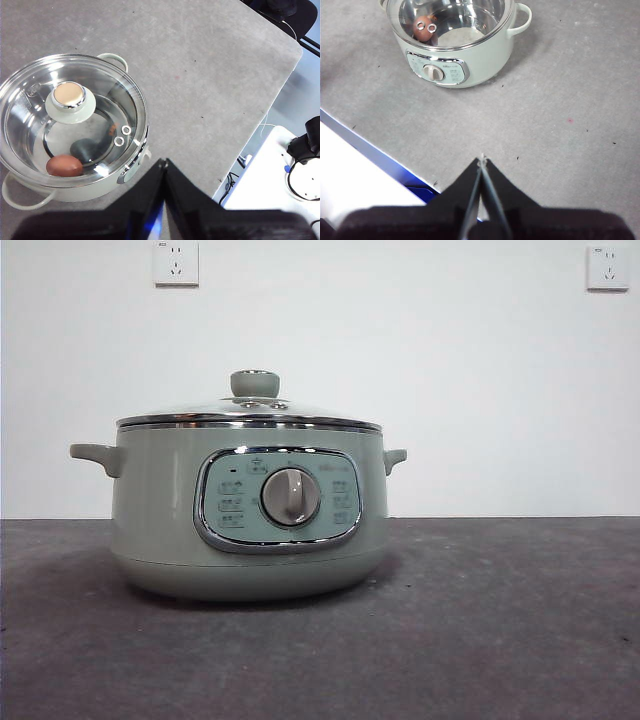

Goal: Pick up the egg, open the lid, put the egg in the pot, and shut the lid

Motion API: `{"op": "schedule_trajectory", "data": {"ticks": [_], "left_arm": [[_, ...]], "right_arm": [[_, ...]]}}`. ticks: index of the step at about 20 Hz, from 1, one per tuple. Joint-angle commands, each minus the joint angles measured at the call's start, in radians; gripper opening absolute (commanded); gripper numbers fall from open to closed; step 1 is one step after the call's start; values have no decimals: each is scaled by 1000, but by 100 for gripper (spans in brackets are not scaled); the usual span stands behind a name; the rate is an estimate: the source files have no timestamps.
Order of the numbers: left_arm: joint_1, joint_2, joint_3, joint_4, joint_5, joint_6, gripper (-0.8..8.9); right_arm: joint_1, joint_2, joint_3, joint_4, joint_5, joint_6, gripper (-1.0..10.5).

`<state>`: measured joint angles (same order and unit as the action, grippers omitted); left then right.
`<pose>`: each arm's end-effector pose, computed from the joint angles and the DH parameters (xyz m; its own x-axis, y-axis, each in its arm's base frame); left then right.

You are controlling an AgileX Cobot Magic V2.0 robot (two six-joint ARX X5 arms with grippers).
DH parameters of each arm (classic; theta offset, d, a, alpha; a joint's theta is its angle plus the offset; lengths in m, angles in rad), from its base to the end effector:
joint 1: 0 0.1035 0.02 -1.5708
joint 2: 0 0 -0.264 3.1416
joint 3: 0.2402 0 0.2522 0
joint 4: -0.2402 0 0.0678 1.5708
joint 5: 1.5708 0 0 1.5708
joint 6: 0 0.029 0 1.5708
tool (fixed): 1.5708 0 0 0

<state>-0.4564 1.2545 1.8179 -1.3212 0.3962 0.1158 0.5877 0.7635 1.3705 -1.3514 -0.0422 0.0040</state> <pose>0.1581 -0.0901 0.4710 0.4314 -0.6417 -0.6341 0.7251 0.6648 -0.1795 0.0554 0.0384 0.4095 0.5882 0.4425 -0.6769 -0.5775 0.8158 0.0315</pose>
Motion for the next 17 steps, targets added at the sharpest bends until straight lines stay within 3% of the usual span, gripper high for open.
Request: {"op": "schedule_trajectory", "data": {"ticks": [1, 12, 15, 17], "left_arm": [[-1, 0, -3, 5, 3, 0, -4], [0, 3, -3, 8, 0, -16, -4], [8, -1, -4, 130, -2, -6, -4], [52, -28, -5, 254, -3, 68, -4]], "right_arm": [[1, 0, -6, -10, -2, 3, 2], [1, 0, -6, -10, -2, 3, 2], [1, 0, -6, -10, -2, 3, 2], [1, 0, -6, -10, -2, 3, 2]]}}
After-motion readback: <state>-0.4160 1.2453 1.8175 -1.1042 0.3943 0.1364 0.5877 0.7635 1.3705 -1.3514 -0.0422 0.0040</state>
